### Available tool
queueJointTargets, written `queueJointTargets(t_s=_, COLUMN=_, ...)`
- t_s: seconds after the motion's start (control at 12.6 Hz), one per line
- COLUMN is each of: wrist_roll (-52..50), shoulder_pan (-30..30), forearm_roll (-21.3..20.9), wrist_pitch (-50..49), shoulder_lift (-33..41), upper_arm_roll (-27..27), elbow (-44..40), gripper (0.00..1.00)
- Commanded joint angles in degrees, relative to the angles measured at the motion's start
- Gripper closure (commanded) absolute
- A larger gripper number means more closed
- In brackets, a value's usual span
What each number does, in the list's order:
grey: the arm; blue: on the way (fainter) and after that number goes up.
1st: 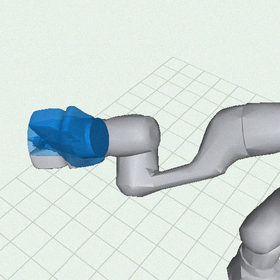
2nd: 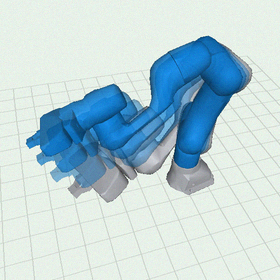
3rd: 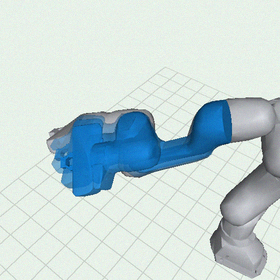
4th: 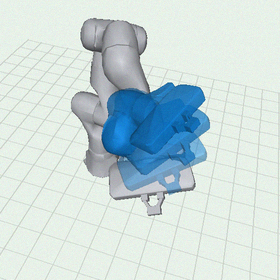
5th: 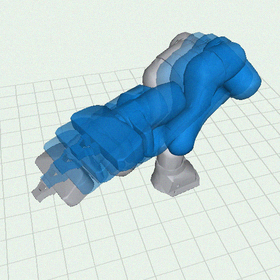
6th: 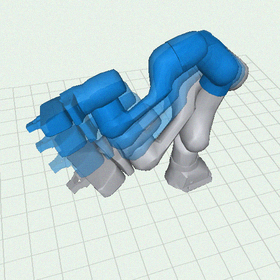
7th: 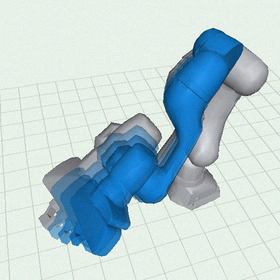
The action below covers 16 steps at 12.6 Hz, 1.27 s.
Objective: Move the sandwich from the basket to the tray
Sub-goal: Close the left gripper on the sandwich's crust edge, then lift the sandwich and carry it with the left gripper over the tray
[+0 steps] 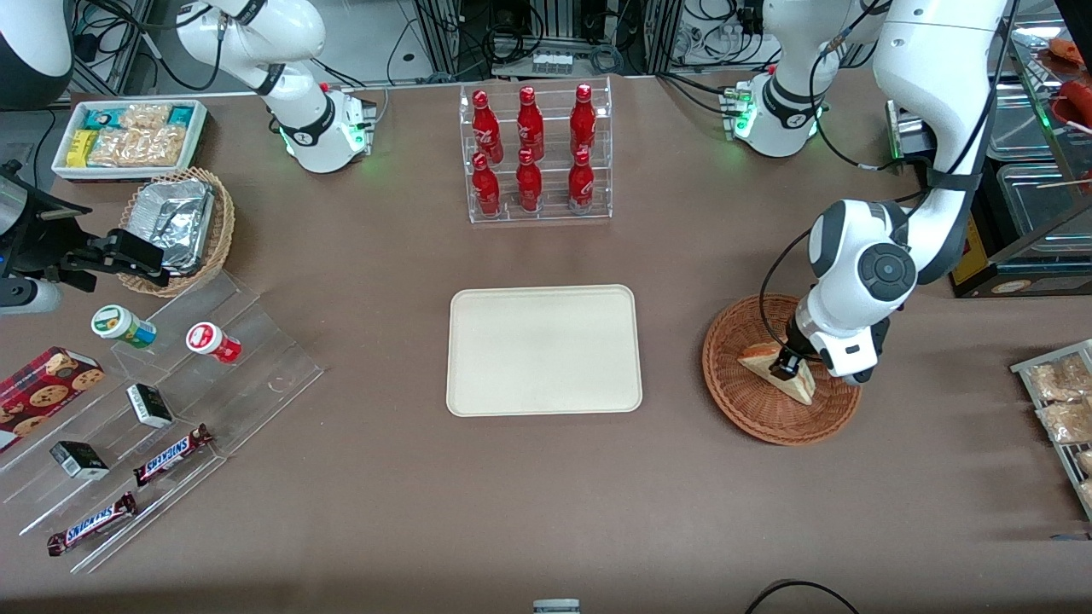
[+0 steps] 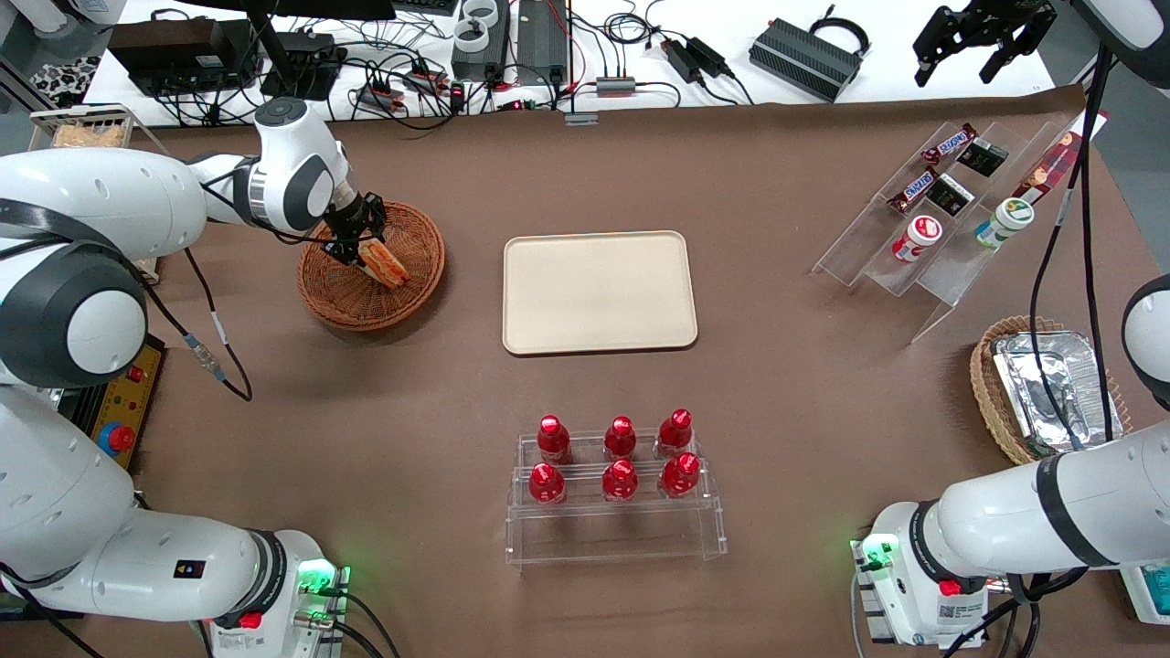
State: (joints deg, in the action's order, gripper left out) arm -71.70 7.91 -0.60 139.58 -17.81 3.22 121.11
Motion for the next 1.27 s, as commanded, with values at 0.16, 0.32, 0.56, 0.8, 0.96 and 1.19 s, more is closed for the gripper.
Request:
queueJointTargets(t_s=0.16, wrist_roll=-1.3, shoulder_pan=0.5, forearm_roll=-3.3, wrist_pitch=-9.6, shoulder_lift=-0.5, upper_arm_roll=-0.1, elbow=-8.7, gripper=1.00)
queueJointTargets(t_s=0.32, wrist_roll=-0.4, shoulder_pan=0.8, forearm_roll=-5.2, wrist_pitch=-22.9, shoulder_lift=-0.3, upper_arm_roll=0.1, elbow=-17.4, gripper=1.00)
queueJointTargets(t_s=0.56, wrist_roll=6.0, shoulder_pan=3.9, forearm_roll=-4.8, wrist_pitch=-40.5, shoulder_lift=-0.1, upper_arm_roll=1.0, elbow=-30.5, gripper=1.00)
queueJointTargets(t_s=0.8, wrist_roll=6.7, shoulder_pan=7.3, forearm_roll=-4.4, wrist_pitch=-45.6, shoulder_lift=-0.4, upper_arm_roll=3.2, elbow=-38.2, gripper=1.00)
queueJointTargets(t_s=0.96, wrist_roll=7.1, shoulder_pan=10.3, forearm_roll=-4.7, wrist_pitch=-45.2, shoulder_lift=-0.6, upper_arm_roll=4.3, elbow=-38.8, gripper=1.00)
queueJointTargets(t_s=1.19, wrist_roll=12.4, shoulder_pan=16.0, forearm_roll=-4.3, wrist_pitch=-40.4, shoulder_lift=-2.3, upper_arm_roll=4.5, elbow=-38.8, gripper=1.00)
